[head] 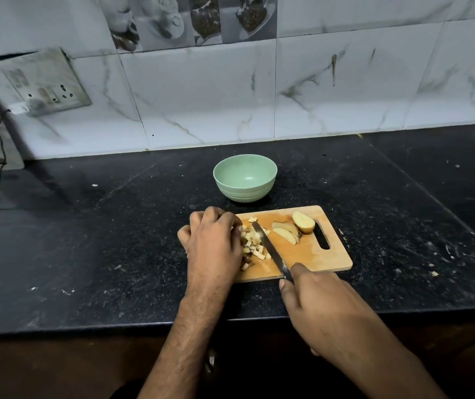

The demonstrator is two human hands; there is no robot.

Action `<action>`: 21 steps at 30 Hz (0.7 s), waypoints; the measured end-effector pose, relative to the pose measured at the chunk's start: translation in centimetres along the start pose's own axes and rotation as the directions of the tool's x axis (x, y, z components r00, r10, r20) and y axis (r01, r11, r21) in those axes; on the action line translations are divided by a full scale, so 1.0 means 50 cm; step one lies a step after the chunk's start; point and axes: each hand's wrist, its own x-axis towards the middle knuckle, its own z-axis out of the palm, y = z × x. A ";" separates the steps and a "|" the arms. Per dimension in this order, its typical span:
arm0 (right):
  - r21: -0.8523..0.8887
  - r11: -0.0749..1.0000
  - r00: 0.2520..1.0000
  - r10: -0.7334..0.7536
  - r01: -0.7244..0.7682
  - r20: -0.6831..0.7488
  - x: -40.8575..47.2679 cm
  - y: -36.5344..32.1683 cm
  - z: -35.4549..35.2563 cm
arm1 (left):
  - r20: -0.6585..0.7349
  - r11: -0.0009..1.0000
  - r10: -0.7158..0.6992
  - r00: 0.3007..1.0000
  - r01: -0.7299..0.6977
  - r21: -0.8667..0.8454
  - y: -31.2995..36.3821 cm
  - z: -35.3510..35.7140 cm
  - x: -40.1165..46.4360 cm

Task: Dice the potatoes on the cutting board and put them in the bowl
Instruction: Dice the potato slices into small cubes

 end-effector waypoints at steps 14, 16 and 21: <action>-0.060 0.994 0.993 0.089 -0.093 -0.073 -0.010 0.028 -0.014 | 0.062 0.978 0.176 0.982 -0.168 -0.121 0.041 0.024 -0.026; -0.036 0.996 0.995 0.082 -0.084 -0.054 -0.011 0.034 -0.015 | 0.058 0.976 0.185 0.981 -0.177 -0.125 0.047 0.025 -0.026; 0.039 0.998 0.999 0.046 -0.047 0.020 -0.020 0.043 -0.021 | 0.038 0.993 0.100 0.994 -0.097 -0.064 0.035 0.022 -0.019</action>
